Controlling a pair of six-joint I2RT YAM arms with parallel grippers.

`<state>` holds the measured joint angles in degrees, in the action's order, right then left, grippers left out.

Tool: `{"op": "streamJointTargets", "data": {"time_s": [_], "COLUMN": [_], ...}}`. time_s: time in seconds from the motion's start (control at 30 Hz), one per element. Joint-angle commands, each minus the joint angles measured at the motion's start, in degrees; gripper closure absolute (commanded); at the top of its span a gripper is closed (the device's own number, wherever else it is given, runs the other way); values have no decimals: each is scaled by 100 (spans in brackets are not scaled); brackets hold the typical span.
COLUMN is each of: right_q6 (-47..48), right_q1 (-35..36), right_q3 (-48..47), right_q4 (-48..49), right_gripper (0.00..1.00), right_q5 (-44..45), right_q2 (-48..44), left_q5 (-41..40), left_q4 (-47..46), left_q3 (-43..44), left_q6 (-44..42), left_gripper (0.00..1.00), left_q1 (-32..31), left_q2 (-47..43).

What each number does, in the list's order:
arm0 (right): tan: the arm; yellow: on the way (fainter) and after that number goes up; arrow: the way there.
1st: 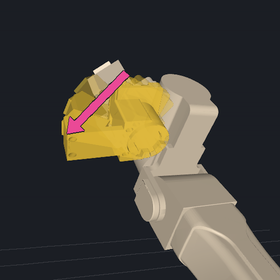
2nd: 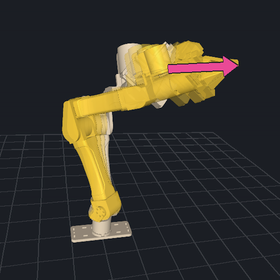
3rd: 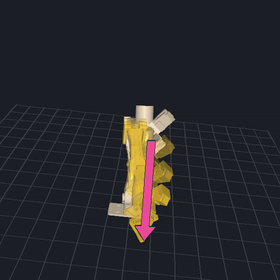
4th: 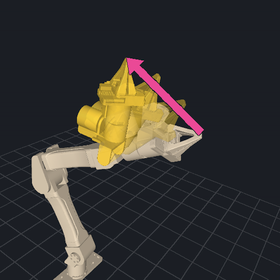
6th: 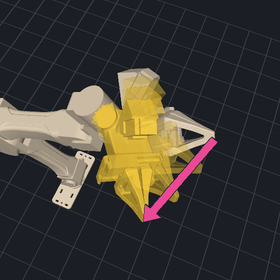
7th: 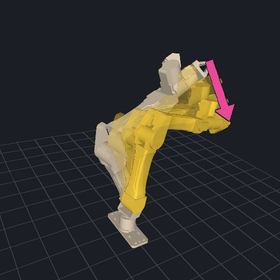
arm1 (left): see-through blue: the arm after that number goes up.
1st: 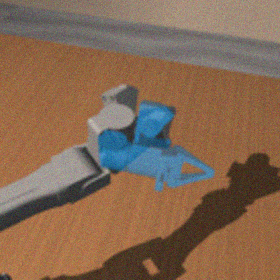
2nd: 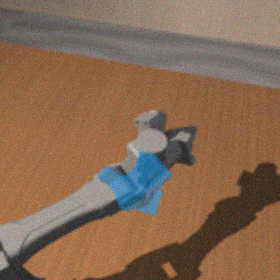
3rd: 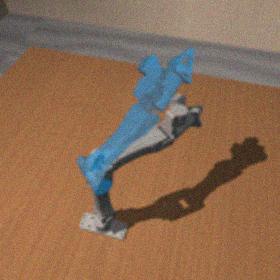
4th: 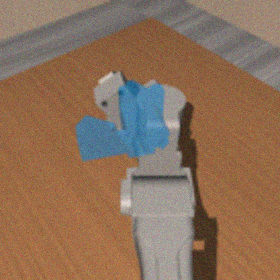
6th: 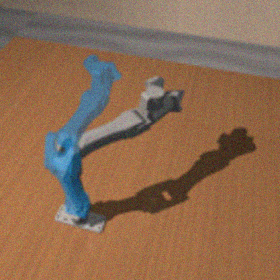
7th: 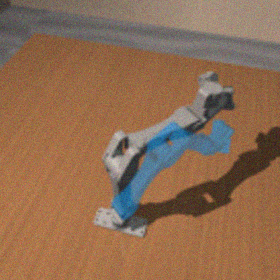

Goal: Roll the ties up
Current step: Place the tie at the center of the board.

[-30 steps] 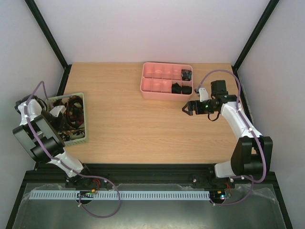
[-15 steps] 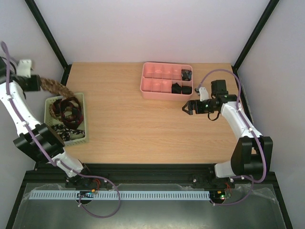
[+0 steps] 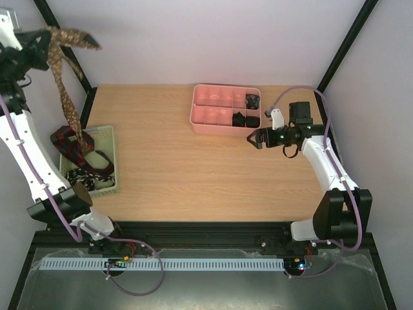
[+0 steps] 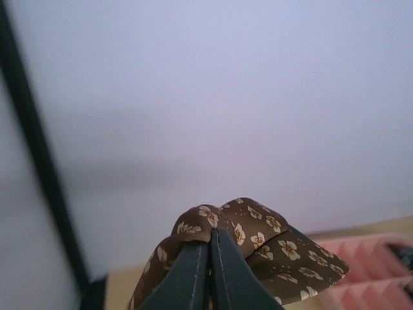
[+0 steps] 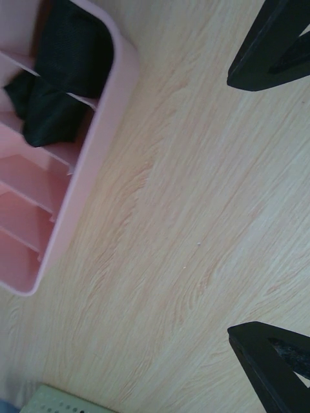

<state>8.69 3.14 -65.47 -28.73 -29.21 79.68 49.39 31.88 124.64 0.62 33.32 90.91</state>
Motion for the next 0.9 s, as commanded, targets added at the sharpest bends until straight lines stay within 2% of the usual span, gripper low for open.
{"op": "streamJointTargets", "data": {"time_s": [0.0,0.1,0.23,0.37,0.5,0.6,0.67,0.7,0.83,0.87], "right_q6": [177,155,30,1,-34,-52,-123,-169,-230,-235], "right_q1": [20,20,20,20,20,20,20,20,8,-31], "right_q3": [-347,-378,-429,-572,-668,-694,-692,-684,-569,-514], "right_q4": [153,323,500,500,443,425,412,408,306,294], "right_gripper": [1,1,1,1,1,1,1,1,1,1], "right_q5": [-319,-434,-505,-486,-509,-464,-138,104,1393,1680], "right_q2": [-284,-435,-601,-733,-871,-1001,-1081,-1124,-1286,-1326], "left_q5": [656,684,804,832,397,196,7,-155,-750,-855], "left_q4": [-2431,-3004,-3038,-2384,-1304,-1255,-1246,-1072,-560,-643], "left_q3": [32,76,40,-417,-535,-1105,-1764,-1936,-2089,-2043], "left_q6": [1754,2295,2459,1546,474,355,147,-143,-980,-924], "left_gripper": [98,98,98,98,98,98,98,98,98,93], "left_q1": [-467,-961,-2027,-3386,-4567,-5192,-5722,-6181,-7287,-7449], "left_q2": [-299,-328,-354,-564,-557,-568,-599,-558,91,305]}}
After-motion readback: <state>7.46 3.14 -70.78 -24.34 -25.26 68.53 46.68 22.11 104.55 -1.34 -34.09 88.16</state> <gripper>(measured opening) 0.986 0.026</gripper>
